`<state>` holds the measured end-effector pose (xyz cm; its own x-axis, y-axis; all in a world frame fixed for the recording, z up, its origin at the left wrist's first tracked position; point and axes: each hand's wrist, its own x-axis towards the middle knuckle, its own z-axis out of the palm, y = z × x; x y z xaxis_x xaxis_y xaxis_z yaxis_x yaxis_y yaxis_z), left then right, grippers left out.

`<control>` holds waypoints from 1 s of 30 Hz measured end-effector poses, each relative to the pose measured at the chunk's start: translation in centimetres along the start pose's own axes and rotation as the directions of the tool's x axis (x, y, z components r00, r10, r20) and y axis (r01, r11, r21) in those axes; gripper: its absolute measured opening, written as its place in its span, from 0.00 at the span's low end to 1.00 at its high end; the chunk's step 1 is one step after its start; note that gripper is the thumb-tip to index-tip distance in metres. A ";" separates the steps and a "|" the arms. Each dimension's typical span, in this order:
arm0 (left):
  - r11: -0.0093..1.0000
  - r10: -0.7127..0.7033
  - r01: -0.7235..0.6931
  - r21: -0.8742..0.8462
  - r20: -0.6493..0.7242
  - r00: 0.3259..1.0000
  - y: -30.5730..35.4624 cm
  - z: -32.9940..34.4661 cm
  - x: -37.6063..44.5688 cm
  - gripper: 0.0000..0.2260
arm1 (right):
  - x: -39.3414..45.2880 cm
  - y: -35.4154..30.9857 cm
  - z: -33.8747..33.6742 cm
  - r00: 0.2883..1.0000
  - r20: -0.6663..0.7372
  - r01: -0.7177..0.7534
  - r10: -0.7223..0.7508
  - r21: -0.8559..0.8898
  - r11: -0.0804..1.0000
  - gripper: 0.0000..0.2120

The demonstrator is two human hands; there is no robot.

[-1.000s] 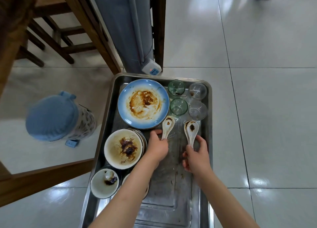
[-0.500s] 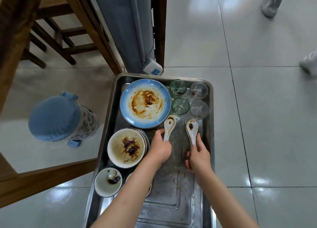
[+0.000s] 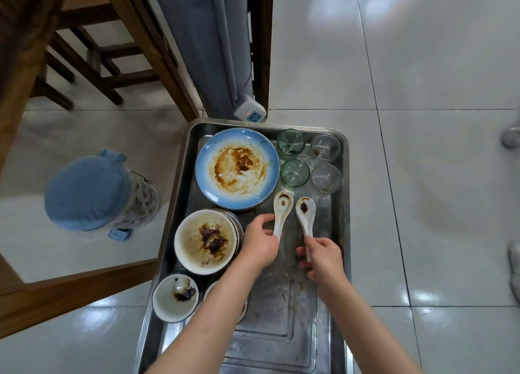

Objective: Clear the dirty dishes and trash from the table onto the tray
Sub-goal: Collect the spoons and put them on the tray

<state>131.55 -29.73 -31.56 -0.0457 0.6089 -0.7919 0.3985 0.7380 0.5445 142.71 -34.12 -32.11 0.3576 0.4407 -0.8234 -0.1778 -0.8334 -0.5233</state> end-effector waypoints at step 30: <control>0.999 -0.011 0.011 0.045 -0.013 1.000 1.4 -0.4 -1.7 0.25 | 0.8 -1.6 -0.5 0.998 -0.059 -0.033 0.028 -0.088 0.996 0.09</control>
<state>131.86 -29.66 -29.35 -0.0617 0.6046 -0.7942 0.4389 0.7311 0.5224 143.79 -32.58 -31.80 0.4058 0.3972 -0.8231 -0.1076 -0.8736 -0.4746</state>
